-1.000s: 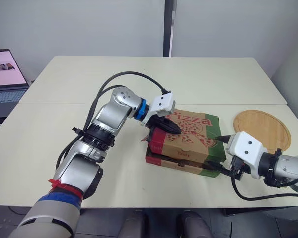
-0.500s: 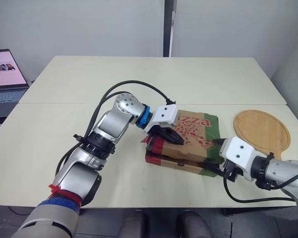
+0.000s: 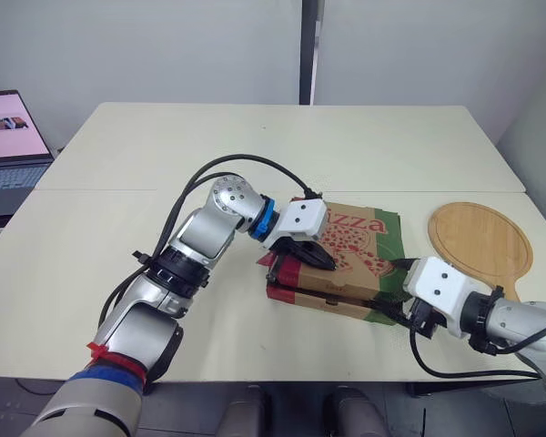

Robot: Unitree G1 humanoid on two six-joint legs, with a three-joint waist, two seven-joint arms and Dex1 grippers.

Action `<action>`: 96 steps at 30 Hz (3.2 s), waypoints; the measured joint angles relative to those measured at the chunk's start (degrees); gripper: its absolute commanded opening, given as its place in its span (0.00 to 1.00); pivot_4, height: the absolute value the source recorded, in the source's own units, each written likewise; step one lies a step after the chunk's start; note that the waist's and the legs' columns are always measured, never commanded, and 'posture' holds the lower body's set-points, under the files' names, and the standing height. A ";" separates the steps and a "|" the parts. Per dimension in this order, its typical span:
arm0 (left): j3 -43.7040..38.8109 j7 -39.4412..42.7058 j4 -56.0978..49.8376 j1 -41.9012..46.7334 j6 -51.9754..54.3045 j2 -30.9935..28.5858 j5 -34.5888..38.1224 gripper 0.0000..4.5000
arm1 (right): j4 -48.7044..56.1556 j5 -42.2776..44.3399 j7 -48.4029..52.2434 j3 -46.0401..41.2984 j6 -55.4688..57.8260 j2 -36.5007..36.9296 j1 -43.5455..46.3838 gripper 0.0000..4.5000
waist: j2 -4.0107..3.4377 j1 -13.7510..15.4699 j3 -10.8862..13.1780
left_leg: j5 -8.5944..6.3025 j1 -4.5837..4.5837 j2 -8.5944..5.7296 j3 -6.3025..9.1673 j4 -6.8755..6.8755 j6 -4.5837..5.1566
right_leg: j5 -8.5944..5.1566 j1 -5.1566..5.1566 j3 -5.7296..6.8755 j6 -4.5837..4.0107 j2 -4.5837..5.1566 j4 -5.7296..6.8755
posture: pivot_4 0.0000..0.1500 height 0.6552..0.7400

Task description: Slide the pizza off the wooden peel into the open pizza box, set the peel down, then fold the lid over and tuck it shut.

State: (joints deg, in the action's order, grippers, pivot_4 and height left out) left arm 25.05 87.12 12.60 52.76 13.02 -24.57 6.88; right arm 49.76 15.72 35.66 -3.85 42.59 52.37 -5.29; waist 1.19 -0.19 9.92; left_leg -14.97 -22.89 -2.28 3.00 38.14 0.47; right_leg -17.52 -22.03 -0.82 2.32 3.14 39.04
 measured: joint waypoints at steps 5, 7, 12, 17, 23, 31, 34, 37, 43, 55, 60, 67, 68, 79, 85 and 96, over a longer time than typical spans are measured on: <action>0.39 -0.22 0.00 -0.18 -0.98 -0.22 -0.43 0.00 | 0.03 -0.64 -0.45 0.86 0.25 -1.19 0.83 0.90 | -0.01 -0.03 -0.01 | 0.00 0.02 0.00 0.00 0.01 0.00 | 0.00 0.02 0.00 0.00 0.00 0.01 | 1.00 0.90; 0.40 -0.25 0.01 -0.18 -1.05 -0.36 -0.53 0.00 | 0.01 -1.25 -0.75 1.75 0.23 -1.31 1.75 0.90 | -0.01 -0.06 -0.01 | 0.00 0.03 0.01 0.01 0.00 0.00 | 0.00 0.02 0.01 0.00 -0.01 0.01 | 1.00 0.90; 0.50 -0.36 0.00 -0.26 -1.26 -0.50 -0.57 0.00 | 0.14 0.18 -0.43 1.31 0.91 -2.68 1.92 0.90 | -0.01 -0.06 -0.01 | 0.00 0.02 0.00 0.01 0.01 0.00 | 0.00 0.03 0.01 0.00 -0.01 0.01 | 1.00 0.90; 0.53 -0.58 -0.01 -0.30 -1.38 -0.47 -0.58 0.00 | 1.73 8.87 2.89 -8.86 5.56 -4.02 1.61 0.90 | -0.01 -0.01 -0.01 | 0.00 0.04 0.00 0.02 0.02 0.01 | 0.00 0.06 0.02 0.00 -0.01 0.02 | 1.00 0.90; 0.60 -0.82 0.37 -0.38 -2.21 -0.40 -0.61 0.00 | 1.15 19.33 6.32 -26.90 12.59 -3.38 -1.40 0.90 | -0.01 0.11 -0.03 | 0.00 0.08 0.00 0.03 0.01 0.01 | 0.00 0.16 0.05 0.00 -0.01 0.00 | 1.00 0.90; 0.59 -1.15 0.91 -0.39 -2.31 -0.45 -0.69 0.00 | -2.34 13.90 7.44 -24.98 8.78 -0.83 -10.12 0.47 | -0.04 0.00 -0.07 | -0.01 0.20 0.00 0.01 0.01 0.02 | 0.00 0.28 0.03 0.00 -0.01 -0.01 | 1.00 0.90; 0.59 -1.19 1.01 -0.32 -2.30 -0.42 -0.69 0.00 | -3.38 11.76 5.88 -19.11 5.70 -2.02 -9.33 0.22 | -0.02 0.03 -0.08 | -0.01 0.20 0.01 0.04 0.02 0.02 | 0.00 0.29 0.05 0.00 -0.01 -0.02 | 1.00 0.90; 0.59 -1.20 1.06 -0.28 -2.28 -0.43 -0.69 0.00 | -4.72 10.36 5.41 -14.14 3.97 -3.21 -8.83 0.00 | -0.02 0.03 -0.08 | -0.01 0.20 0.00 0.03 0.02 0.02 | 0.00 0.28 0.05 0.01 -0.01 -0.02 | 1.00 0.90; 0.89 -1.21 1.76 -0.21 -2.22 -0.45 -1.56 0.00 | -6.12 10.98 5.28 -11.72 3.72 -5.07 -6.06 0.00 | -0.01 0.01 -0.07 | 0.00 0.18 0.01 0.05 0.01 0.02 | 0.00 0.26 0.06 0.00 -0.01 -0.02 | 1.00 0.90; 0.91 -1.28 2.68 -0.14 -2.28 -0.32 -1.76 0.00 | -7.42 10.57 5.79 -11.88 2.44 -3.63 -7.39 0.00 | -0.02 -0.02 -0.07 | -0.01 0.18 0.00 0.05 0.01 0.02 | 0.00 0.26 0.07 0.01 -0.01 -0.02 | 1.00 0.90; 0.91 -1.27 2.66 -0.18 -2.18 -0.39 -1.82 0.00 | -7.82 10.62 6.97 -18.02 1.75 -1.77 -7.15 0.00 | -0.01 -0.02 -0.07 | 0.00 0.18 0.00 0.05 0.01 0.02 | 0.00 0.26 0.06 0.00 -0.01 -0.03 | 1.00 0.90; 0.82 -1.29 2.49 -0.36 -1.86 -0.69 -1.64 0.00 | -6.00 13.85 4.98 -9.41 3.90 -3.07 5.50 0.00 | 0.01 -0.17 -0.06 | 0.00 0.17 0.03 0.07 0.01 0.02 | 0.00 0.26 0.07 0.00 -0.01 -0.05 | 1.00 0.90; 0.77 -1.32 2.32 -0.33 -1.58 -0.65 -1.48 0.00 | -6.27 13.40 4.61 -6.51 3.87 -3.93 7.19 0.00 | 0.02 -0.19 -0.05 | 0.00 0.15 0.01 0.07 0.01 0.02 | 0.00 0.24 0.07 0.00 0.00 -0.05 | 1.00 0.90; -3.39 -1.60 -3.66 -2.30 6.53 -5.50 2.34 0.00 | -16.67 4.73 4.66 16.08 -1.11 -10.97 23.02 0.00 | 0.02 -0.60 -0.05 | 0.01 0.02 0.02 0.07 0.01 -0.01 | 0.00 -0.02 0.03 0.00 -0.01 0.05 | 1.00 0.90; -8.83 -2.77 0.96 0.81 5.84 -13.23 1.87 0.00 | -20.33 1.83 6.36 19.95 -4.09 -13.39 26.92 0.00 | 0.02 -1.31 -0.06 | 0.01 0.03 -0.02 0.08 0.00 -0.01 | 0.00 -0.04 0.05 0.00 -0.01 0.04 | 1.00 0.90; -6.63 -0.59 8.56 -3.96 -4.02 -17.39 -3.78 0.00 | -21.65 0.83 8.96 20.29 -5.14 -13.54 28.43 0.00 | 0.02 -1.26 -0.05 | 0.01 -0.03 -0.01 0.08 0.00 0.00 | 0.00 -0.08 0.04 -0.01 0.02 0.04 | 1.00 0.90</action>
State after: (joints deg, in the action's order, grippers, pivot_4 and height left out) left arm 18.42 86.54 21.16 48.79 9.00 -41.96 3.10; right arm 28.11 16.55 44.62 16.44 37.45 38.83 23.14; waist 1.22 -1.46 9.86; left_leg -14.97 -22.92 -2.29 3.08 38.14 0.47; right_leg -17.52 -22.11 -0.78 2.32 3.15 39.09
